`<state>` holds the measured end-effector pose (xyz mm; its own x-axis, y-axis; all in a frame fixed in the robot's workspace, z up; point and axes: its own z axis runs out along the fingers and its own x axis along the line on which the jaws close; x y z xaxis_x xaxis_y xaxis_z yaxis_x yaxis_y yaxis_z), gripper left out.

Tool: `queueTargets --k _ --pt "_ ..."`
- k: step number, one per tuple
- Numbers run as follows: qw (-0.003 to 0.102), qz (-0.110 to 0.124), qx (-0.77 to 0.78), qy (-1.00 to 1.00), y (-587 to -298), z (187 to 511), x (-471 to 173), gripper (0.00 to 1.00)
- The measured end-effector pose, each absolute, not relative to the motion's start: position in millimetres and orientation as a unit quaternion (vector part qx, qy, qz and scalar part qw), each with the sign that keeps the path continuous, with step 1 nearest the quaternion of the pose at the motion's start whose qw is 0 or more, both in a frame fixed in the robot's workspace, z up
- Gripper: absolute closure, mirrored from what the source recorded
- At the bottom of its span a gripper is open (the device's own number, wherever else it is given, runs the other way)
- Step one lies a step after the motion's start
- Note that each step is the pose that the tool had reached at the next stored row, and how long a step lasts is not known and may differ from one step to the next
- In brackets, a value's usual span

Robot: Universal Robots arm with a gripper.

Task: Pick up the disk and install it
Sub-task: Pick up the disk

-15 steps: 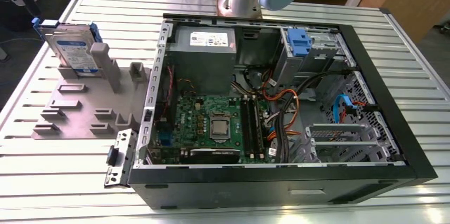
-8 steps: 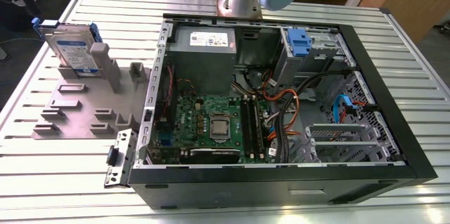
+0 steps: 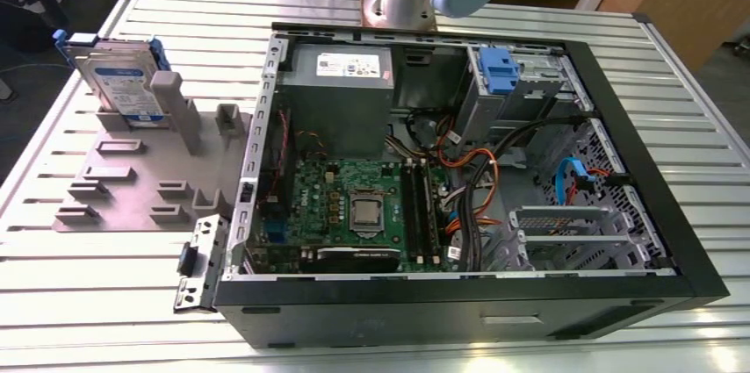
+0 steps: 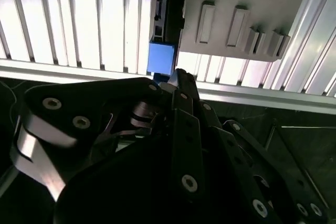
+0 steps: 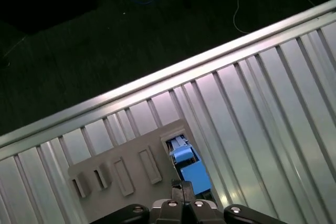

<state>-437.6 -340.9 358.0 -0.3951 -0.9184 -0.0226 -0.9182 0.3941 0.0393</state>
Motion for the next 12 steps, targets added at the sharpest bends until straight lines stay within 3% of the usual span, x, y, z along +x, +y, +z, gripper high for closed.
queueTargets --k 4,12 --pt "-0.006 -0.017 0.556 -0.831 -336.2 356.0 -437.6 0.89" --pt "-0.005 -0.017 0.6 -0.8 -335.1 352.8 -437.6 0.89"
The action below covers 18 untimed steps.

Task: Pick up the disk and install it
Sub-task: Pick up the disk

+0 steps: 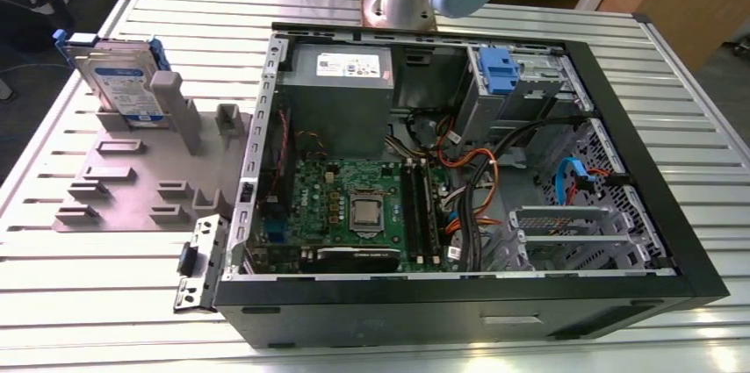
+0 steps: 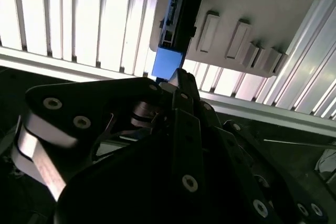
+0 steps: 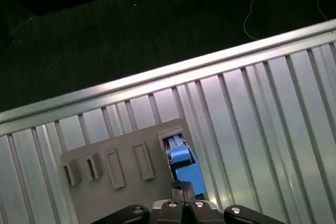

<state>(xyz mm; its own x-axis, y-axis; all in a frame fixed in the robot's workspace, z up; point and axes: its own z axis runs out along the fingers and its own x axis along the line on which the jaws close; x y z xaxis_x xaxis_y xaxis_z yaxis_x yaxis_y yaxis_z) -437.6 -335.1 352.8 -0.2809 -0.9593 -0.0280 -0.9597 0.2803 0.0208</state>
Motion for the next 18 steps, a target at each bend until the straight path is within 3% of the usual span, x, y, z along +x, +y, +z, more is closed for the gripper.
queueTargets --k 9,11,13,14,18 --pt "0.004 0.017 -0.644 0.765 -332.5 349.7 -437.6 0.89" --pt "0.004 0.017 -0.644 0.765 -332.0 349.3 -437.5 0.83" --pt "0.004 0.017 -0.645 0.764 -332.0 349.2 -437.5 0.71" --pt "0.004 0.017 -0.651 0.759 -332.0 348.9 -437.5 0.71" --pt "0.003 0.017 -0.676 0.737 -331.9 347.1 -437.5 0.47"
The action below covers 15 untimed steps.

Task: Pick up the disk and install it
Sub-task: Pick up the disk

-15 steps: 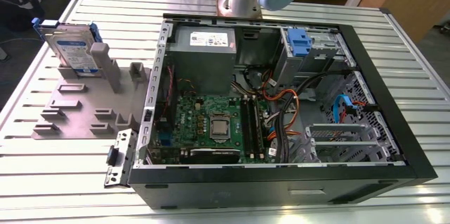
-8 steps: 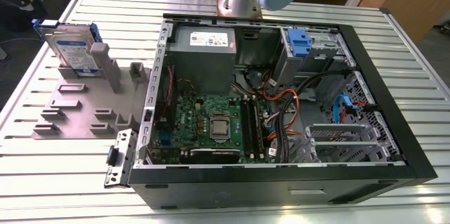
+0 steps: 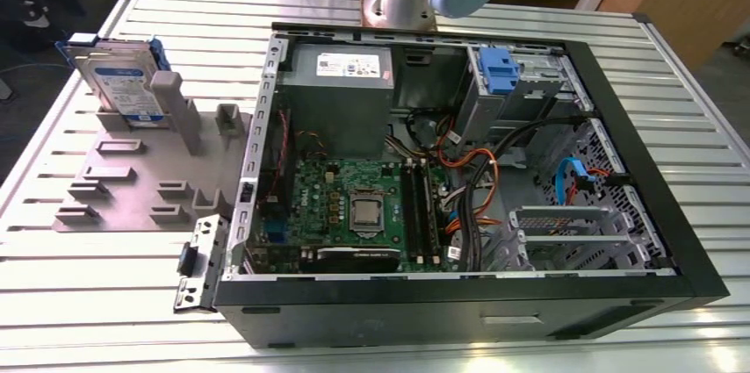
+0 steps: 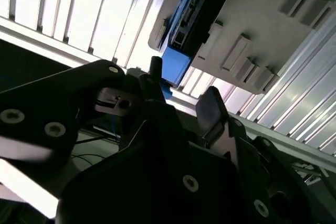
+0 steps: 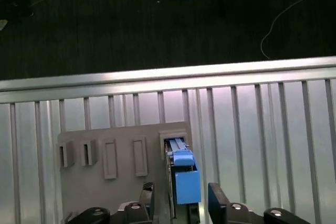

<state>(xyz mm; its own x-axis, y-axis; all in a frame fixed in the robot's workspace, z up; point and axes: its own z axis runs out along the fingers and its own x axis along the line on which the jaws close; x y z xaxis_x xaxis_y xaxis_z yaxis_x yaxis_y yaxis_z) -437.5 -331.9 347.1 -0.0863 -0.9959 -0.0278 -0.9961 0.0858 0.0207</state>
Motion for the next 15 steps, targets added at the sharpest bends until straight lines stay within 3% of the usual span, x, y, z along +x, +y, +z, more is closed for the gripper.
queueTargets --k 2,3,15 --pt "0.003 0.017 -0.681 0.732 -331.1 345.2 -437.6 0.47" --pt "0.003 0.017 -0.683 0.73 -330.7 343.8 -437.5 0.41" --pt "0.003 0.017 -0.703 0.711 -329.2 322.7 -438.1 0.41"
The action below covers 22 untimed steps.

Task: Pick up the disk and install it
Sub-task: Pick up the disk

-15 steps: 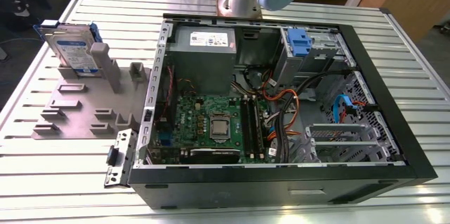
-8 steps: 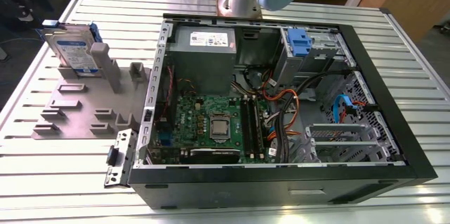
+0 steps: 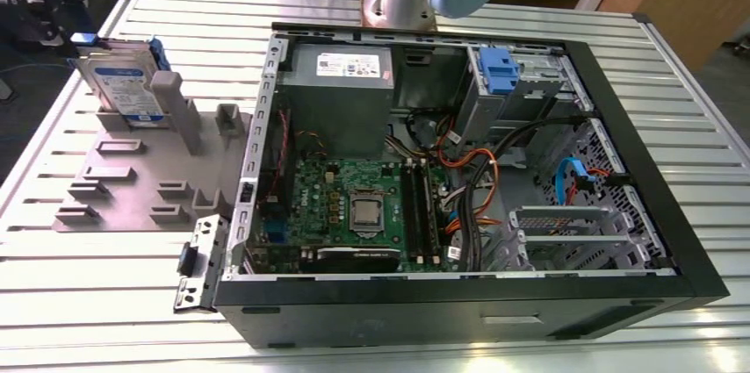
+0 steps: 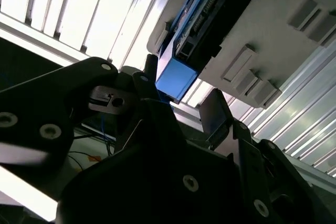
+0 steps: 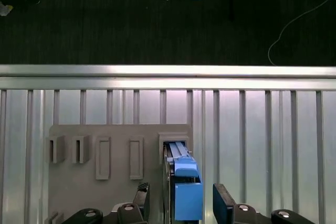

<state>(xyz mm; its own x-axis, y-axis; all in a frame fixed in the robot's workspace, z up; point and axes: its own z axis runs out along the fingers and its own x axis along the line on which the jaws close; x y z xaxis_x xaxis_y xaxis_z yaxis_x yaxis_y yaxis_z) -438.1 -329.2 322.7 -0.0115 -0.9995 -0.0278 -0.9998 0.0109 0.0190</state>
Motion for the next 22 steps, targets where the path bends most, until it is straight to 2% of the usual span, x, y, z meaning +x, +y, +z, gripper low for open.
queueTargets --k 12,13,14,22 --pt "0.006 0.014 -0.706 0.708 -326.9 304.4 -439.7 0.41" --pt "0.006 0.014 -0.706 0.708 -326.6 302.6 -439.7 0.42" --pt "0.006 0.014 -0.706 0.708 -326.5 300.8 -439.7 0.49" --pt "0.006 0.014 -0.706 0.708 -326.4 299.9 -439.7 0.49"
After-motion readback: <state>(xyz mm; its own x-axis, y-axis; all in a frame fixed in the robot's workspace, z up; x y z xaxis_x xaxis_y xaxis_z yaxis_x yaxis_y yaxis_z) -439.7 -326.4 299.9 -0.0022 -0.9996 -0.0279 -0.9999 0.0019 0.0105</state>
